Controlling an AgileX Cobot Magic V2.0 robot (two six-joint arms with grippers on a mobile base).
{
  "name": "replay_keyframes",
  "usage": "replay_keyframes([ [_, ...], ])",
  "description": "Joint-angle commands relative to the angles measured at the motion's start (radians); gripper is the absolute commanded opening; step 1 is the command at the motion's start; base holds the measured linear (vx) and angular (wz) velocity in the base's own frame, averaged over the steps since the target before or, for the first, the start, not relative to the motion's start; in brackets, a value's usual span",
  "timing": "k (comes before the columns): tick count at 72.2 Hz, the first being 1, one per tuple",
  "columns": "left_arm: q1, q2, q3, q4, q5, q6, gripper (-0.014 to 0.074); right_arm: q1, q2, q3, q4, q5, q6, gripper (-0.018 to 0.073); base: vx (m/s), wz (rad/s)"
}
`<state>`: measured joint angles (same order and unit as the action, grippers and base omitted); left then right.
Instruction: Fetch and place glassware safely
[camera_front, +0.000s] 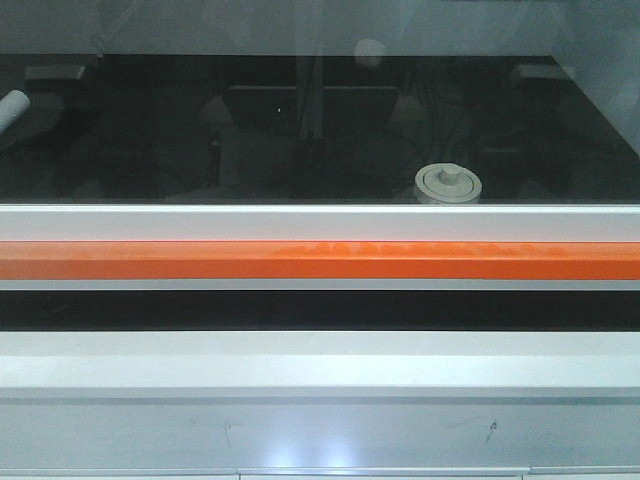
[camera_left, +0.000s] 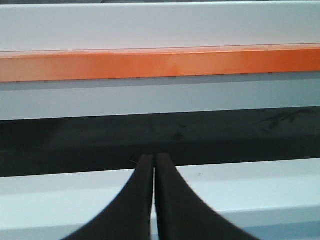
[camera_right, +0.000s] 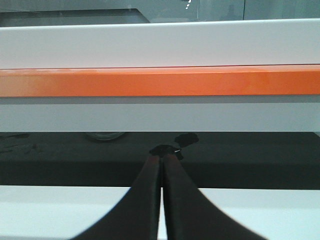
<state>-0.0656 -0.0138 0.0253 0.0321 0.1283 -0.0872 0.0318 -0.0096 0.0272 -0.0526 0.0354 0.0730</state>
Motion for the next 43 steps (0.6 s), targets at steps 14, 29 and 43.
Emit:
replay_keyframes([
  [14, 0.001, -0.010, 0.030, 0.023, -0.087, 0.032, -0.0007, -0.005, -0.012, 0.019, -0.002, -0.072, -0.007, -0.0008, 0.00, 0.00],
  [29, 0.001, -0.010, 0.030, 0.026, -0.086, 0.045, -0.0007, -0.005, -0.012, 0.019, -0.002, -0.072, -0.007, -0.0008, 0.00, 0.00],
  [43, 0.001, -0.010, 0.030, 0.026, -0.134, 0.042, -0.0007, -0.005, -0.012, 0.014, -0.003, -0.105, -0.005, -0.0008, 0.00, 0.00],
])
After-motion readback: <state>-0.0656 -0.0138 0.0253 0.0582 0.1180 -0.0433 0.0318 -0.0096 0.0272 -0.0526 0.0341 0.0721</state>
